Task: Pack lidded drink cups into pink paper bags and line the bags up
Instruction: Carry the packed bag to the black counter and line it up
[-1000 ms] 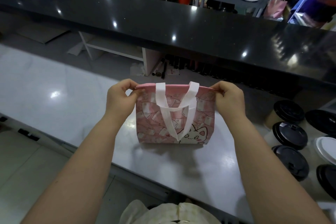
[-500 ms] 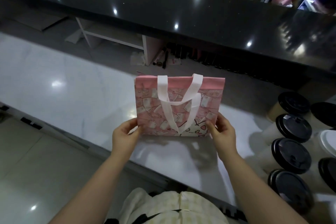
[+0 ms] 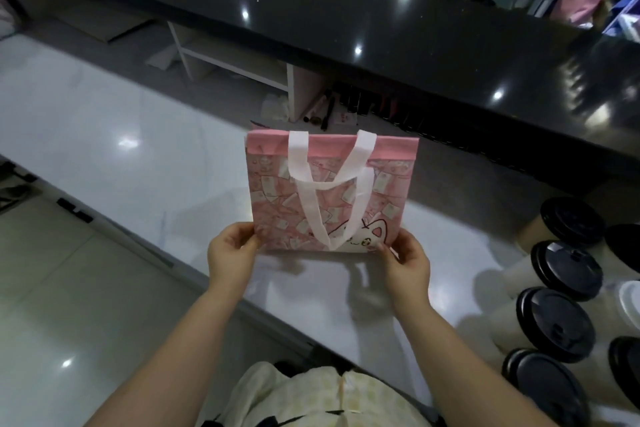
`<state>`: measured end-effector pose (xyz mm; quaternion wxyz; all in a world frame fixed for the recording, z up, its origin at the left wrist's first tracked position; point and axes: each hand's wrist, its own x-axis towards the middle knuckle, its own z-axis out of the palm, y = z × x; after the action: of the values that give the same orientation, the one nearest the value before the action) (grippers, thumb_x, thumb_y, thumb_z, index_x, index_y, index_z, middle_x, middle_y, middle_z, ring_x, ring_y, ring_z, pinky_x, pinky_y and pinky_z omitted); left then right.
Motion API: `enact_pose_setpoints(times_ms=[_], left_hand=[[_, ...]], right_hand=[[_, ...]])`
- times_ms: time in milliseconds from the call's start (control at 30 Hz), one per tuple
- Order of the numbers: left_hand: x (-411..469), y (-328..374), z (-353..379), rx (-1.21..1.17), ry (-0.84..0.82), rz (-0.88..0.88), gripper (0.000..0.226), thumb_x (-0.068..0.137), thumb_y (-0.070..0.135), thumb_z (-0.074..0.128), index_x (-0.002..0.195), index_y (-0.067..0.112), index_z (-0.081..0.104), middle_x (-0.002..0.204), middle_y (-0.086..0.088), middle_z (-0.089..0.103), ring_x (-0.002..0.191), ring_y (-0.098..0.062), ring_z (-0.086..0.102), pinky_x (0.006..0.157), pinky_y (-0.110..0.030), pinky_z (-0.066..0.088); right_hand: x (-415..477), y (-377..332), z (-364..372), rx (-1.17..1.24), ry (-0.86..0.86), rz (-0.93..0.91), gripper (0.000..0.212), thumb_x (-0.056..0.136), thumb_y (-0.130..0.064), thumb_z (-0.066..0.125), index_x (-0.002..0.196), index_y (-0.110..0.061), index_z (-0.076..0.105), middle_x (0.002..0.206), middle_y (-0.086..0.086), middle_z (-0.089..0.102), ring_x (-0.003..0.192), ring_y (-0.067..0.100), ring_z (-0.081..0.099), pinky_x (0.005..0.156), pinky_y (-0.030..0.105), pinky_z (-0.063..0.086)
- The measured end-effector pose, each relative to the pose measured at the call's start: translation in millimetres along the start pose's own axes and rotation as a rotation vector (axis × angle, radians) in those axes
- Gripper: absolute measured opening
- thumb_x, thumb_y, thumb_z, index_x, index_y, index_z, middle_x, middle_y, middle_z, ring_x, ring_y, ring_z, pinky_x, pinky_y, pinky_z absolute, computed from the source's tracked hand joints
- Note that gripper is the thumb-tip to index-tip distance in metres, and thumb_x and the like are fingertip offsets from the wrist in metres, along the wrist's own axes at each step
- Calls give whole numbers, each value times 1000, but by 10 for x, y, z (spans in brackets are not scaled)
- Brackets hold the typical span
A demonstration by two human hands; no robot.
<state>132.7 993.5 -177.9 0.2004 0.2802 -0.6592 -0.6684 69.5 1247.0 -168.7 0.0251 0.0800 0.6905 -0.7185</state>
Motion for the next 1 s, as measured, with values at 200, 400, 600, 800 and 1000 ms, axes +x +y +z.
enact_pose_setpoints(times_ms=[200,400,600,800,1000], left_hand=[[141,280,-145,-148,307,72,12,88,9,70,98,15,70,86,5,74,78,-6,69,72,-21,58],[312,731,-687,-177,597,156,26,91,-2,62,113,12,65,91,5,69,74,5,66,72,-15,55],[254,1206,-1552,-199,804,234,21,90,5,67,109,14,68,88,6,71,72,2,67,71,-18,56],[123,1548,-2633,-247,921,264,23,87,10,72,110,4,70,96,-5,73,81,-10,69,76,-24,58],[277,1923,-3938,-232,968,344,16,87,10,72,103,9,71,89,1,72,76,-6,68,68,-17,55]], right_hand=[[292,-325,676,93,-141,-63,32,87,4,65,101,-24,66,101,-7,72,95,6,67,81,21,54],[454,-618,1740,161,-345,-67,25,91,2,60,104,-19,64,103,-3,70,93,7,66,80,18,52],[173,-943,2760,235,-553,-51,21,95,-6,58,97,-25,67,94,-10,73,88,4,68,79,20,55],[-473,-1217,3765,283,-744,-21,18,94,-1,57,96,-16,66,96,5,71,90,18,67,82,31,56],[-1186,-1485,4960,321,-813,10,9,89,-3,65,97,-8,66,100,13,71,91,27,68,81,39,59]])
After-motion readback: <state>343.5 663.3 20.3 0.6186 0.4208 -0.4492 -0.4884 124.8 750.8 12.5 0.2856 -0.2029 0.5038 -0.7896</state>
